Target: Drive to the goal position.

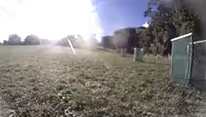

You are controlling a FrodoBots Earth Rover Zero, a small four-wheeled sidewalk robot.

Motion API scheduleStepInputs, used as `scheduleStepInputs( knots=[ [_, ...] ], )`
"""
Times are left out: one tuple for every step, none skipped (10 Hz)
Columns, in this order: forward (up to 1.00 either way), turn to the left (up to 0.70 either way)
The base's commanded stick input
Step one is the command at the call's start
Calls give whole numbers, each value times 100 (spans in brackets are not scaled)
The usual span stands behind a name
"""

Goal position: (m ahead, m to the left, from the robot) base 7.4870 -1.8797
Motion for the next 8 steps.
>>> scheduleStepInputs(
  knots=[
    [20,0],
    [42,0],
    [50,0],
    [50,0],
    [50,0],
    [50,0],
    [50,-11],
    [50,-31]
  ],
)
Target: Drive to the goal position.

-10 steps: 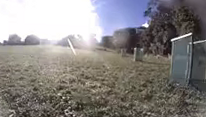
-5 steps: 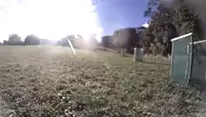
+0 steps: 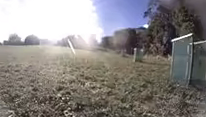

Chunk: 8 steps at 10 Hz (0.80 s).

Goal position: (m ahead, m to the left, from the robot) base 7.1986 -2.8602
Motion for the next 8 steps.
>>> scheduleStepInputs(
  knots=[
    [50,-50],
    [50,-36],
    [50,-23],
    [50,-13],
    [50,-4],
    [50,-1],
    [50,-3],
    [50,-47]
  ],
)
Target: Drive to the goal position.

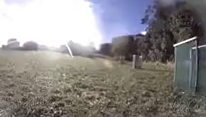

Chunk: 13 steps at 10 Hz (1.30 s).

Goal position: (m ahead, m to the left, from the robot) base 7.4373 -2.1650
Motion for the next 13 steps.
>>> scheduleStepInputs(
  knots=[
    [50,-26],
    [50,-5],
    [50,0],
    [50,0],
    [50,0],
    [50,0],
    [50,0],
    [50,0],
    [50,0],
    [50,0],
    [50,0],
    [50,0],
    [50,0]
  ],
)
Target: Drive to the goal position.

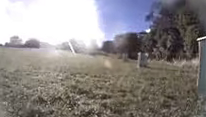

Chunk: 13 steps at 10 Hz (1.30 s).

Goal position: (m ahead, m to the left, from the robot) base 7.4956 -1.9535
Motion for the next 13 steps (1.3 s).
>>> scheduleStepInputs(
  knots=[
    [50,0],
    [50,0],
    [50,0],
    [50,0],
    [50,0],
    [50,0],
    [50,0],
    [50,0],
    [50,0],
    [45,0],
    [23,0],
    [2,0],
    [0,0]
  ],
)
